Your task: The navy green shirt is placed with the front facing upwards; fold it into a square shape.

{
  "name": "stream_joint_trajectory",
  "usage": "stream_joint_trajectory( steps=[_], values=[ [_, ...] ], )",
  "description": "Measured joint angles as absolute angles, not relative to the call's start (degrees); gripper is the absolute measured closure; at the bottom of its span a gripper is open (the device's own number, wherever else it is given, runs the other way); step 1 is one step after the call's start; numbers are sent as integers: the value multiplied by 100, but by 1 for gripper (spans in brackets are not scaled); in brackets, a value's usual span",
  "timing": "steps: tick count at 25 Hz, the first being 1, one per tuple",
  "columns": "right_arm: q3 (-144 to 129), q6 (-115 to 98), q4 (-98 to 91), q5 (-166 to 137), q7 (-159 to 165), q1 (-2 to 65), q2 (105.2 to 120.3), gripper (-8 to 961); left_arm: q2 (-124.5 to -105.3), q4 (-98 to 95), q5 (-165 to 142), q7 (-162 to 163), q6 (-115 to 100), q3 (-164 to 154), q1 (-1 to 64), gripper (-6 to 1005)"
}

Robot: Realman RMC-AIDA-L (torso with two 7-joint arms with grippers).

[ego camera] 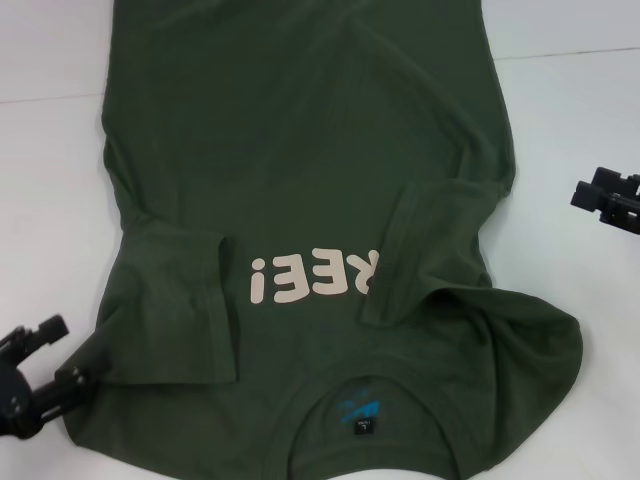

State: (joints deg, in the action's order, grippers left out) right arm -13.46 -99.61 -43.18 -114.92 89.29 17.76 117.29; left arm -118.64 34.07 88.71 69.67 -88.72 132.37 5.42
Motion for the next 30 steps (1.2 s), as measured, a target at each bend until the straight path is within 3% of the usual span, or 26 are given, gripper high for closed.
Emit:
stream_joint_trajectory(
  steps=[30],
  values=[
    [-1345, -9924, -4166, -11487, 9017, 1898, 11801, 257, -11914, 3359, 8026, 7114, -7852, 13633, 815, 125]
  ],
)
